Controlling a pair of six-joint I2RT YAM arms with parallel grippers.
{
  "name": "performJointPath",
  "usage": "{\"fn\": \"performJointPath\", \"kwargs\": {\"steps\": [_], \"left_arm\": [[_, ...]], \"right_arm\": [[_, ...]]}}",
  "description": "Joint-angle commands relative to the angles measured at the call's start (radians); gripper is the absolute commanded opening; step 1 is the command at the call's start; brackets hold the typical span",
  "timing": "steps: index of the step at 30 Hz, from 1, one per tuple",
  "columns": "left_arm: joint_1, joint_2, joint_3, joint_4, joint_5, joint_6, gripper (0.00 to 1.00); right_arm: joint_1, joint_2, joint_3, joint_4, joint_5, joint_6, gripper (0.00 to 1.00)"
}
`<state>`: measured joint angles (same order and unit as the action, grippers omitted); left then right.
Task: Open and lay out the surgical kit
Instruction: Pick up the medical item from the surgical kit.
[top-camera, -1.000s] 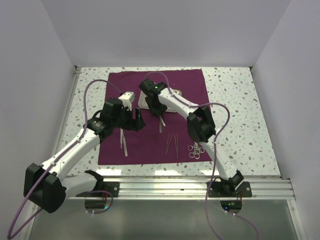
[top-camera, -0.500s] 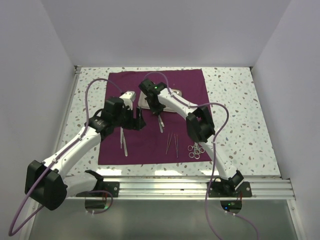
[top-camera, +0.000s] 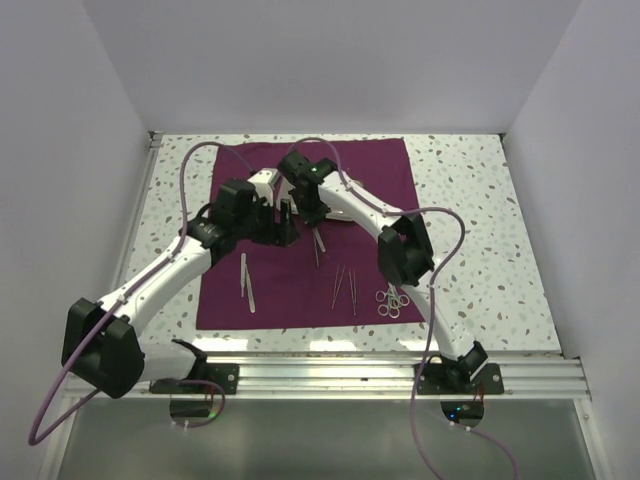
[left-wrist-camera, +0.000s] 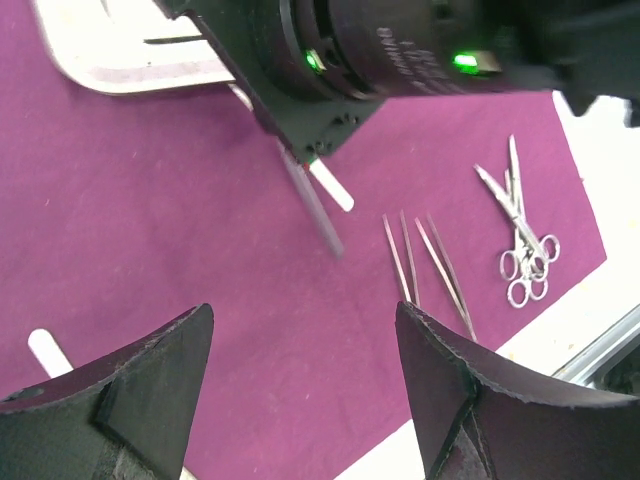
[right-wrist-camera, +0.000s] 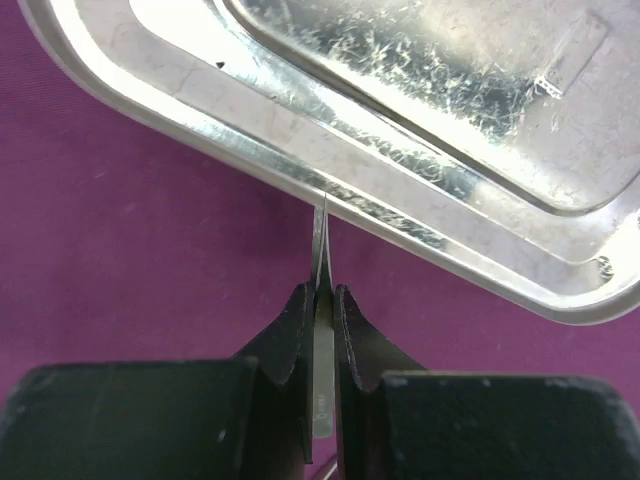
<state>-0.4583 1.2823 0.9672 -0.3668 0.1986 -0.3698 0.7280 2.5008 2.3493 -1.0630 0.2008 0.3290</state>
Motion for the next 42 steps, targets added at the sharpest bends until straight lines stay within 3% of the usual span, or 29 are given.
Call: {"fn": "performJointPath", "kwargs": {"steps": [1,17,24,34,42], "left_arm": [[0.001,0.015,0.041,0.069,0.045,0.009,0.78],[-0.059,0.069,-0.154,0.226,0.027,-0.049,0.77],[-0.123,0.182,-0.075,0.249,-0.042,-0.035,0.77],[-0.126,0.278,0.053,0.215,-0.137,0.014,0.77],[-0.126,0.325,0.065,0.227,-0.128,0.019,0.76]], "right_arm": [[-0.004,-0.137,0.071,-0.038,-0.035,0.03,0.0],[-0.036,-0.209,0.004,-0.043,-0.067,0.015,0.0],[-0.05,-0.232,-0.01,-0.046,-0.086,0.01,0.0],[-0.068,-0.298,-0.067,-0.046,-0.119,0.004,0.0],[-0.079,-0.289,0.022,-0.084,-0.185,0.025,0.0]]}}
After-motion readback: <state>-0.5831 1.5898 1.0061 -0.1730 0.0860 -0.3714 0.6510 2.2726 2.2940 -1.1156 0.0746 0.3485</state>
